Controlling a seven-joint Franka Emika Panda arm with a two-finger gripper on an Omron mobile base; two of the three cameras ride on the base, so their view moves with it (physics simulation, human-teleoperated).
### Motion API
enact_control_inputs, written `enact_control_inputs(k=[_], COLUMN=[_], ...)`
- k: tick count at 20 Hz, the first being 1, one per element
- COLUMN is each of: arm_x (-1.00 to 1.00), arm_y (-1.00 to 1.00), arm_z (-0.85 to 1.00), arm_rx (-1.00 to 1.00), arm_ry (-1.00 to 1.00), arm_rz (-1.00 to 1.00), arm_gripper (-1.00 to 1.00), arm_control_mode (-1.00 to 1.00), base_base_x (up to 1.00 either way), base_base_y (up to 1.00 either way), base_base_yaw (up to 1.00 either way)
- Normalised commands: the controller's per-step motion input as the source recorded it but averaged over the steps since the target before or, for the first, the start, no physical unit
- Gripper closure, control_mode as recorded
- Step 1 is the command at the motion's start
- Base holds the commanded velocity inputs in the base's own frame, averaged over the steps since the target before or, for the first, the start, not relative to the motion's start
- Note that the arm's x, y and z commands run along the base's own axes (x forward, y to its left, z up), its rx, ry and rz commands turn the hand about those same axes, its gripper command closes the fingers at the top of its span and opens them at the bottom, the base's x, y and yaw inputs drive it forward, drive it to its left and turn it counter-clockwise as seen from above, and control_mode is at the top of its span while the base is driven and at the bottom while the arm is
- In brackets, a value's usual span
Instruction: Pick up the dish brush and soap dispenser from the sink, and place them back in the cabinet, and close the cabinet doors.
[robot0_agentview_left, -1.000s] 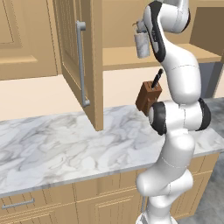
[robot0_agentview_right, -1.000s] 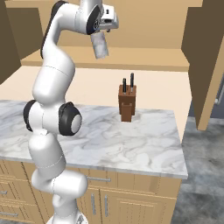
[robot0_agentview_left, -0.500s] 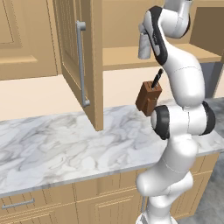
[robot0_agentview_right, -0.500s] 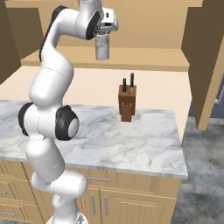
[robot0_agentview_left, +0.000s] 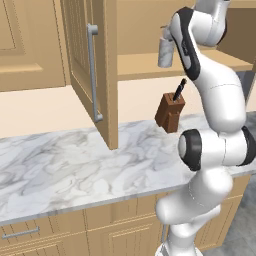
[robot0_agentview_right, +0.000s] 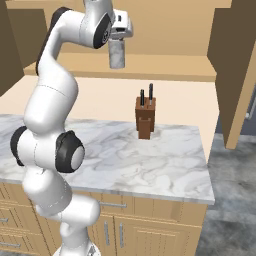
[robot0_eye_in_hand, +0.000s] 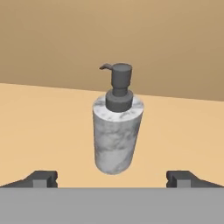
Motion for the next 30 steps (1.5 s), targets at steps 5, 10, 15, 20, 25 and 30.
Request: enact_control_inputs(k=[5,10,15,20,25,30], arm_x=[-0.52,-0.6,-0.47,-0.43,-0.48,-0.55], arm_y=[0.01,0.13,0.18,0.0,0.0,0.0], arm_z=[0.0,-0.02,0.0,0.0,-0.01,-0.16], arm_rx=[0.0,0.0,0.0,0.0,0.0,-0.02], arm_ry=[0.0,0.0,0.07,0.09,0.01,0.0], arm_rz=[0.0,0.0,-0.01,-0.05,-0.05,-0.01], arm_gripper=[-1.0,-1.0,-1.0,-1.0,-1.0,-1.0], arm_control_mode=[-1.0,-1.0,-1.0,-1.0,-1.0,-1.0], base_base_x=[0.0,0.0,0.0,0.0,0.0,0.0], base_base_y=[0.0,0.0,0.0,0.0,0.0,0.0], base_base_yaw=[0.0,0.0,0.0,0.0,0.0,0.0])
